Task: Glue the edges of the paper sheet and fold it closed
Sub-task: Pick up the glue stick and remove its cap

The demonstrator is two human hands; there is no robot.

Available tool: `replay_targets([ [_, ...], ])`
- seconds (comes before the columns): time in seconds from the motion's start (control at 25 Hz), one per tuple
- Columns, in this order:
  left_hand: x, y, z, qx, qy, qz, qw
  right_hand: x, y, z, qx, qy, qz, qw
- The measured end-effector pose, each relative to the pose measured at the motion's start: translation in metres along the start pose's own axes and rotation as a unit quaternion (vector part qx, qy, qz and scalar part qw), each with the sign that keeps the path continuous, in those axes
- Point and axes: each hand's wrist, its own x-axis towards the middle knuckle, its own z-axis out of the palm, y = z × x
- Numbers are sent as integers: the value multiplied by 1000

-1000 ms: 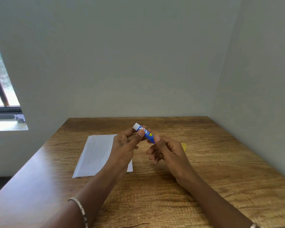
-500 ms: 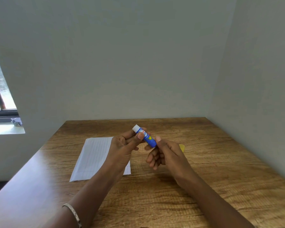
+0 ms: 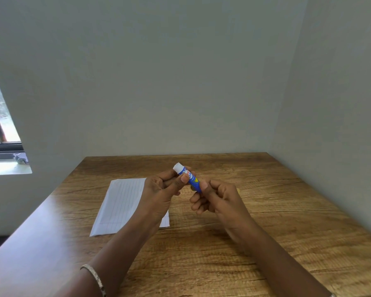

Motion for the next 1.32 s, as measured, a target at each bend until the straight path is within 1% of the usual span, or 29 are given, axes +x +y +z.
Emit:
replay_targets([
  [0.08, 0, 0, 0, 5, 4, 2, 1000, 0, 0, 2, -1, -12, 43, 999],
  [0.16, 0, -1, 1, 8, 10, 2, 1000, 0, -3, 3, 19, -1, 53, 998],
  [0.28, 1, -2, 0, 6, 14, 0, 1000, 0, -4, -1, 46, 28, 32, 998],
  [0.44, 0, -1, 0, 8, 6, -2, 1000, -1, -3, -3, 29, 24, 1, 999],
  [0.52, 1, -1, 0, 1, 1, -3, 1000, -1, -4, 0, 17, 11, 2, 1000],
  [0.6, 1, -1, 0, -4, -3, -2, 1000, -2, -5, 2, 5, -3, 35, 999],
  [0.68, 1, -1, 1, -4, -6, 0, 1000, -2, -8, 3, -2, 0, 59, 998],
  [0.76, 1, -1, 1, -5, -2, -1, 1000, -3, -7, 3, -1, 4, 48, 999],
  [0.92, 0, 0, 1, -10, -2, -5, 1000, 0, -3, 0, -23, 40, -20, 999],
  [1.0, 0, 0, 1, -11, -6, -6, 1000, 1, -3, -2, -15, 50, -39, 998],
  [1.08, 0, 0, 1, -16, -8, -7, 1000, 1, -1, -2, -20, 38, -37, 998],
  [1.2, 0, -1, 1, -20, -9, -8, 1000, 0, 1, 1, -37, 5, 4, 999],
  [1.24, 0, -1, 0, -21, -6, -9, 1000, -1, 0, 2, -38, 1, 15, 999],
  [1.32, 0, -1, 0, -21, -1, -11, 1000, 0, -2, 3, -31, 11, 5, 999],
])
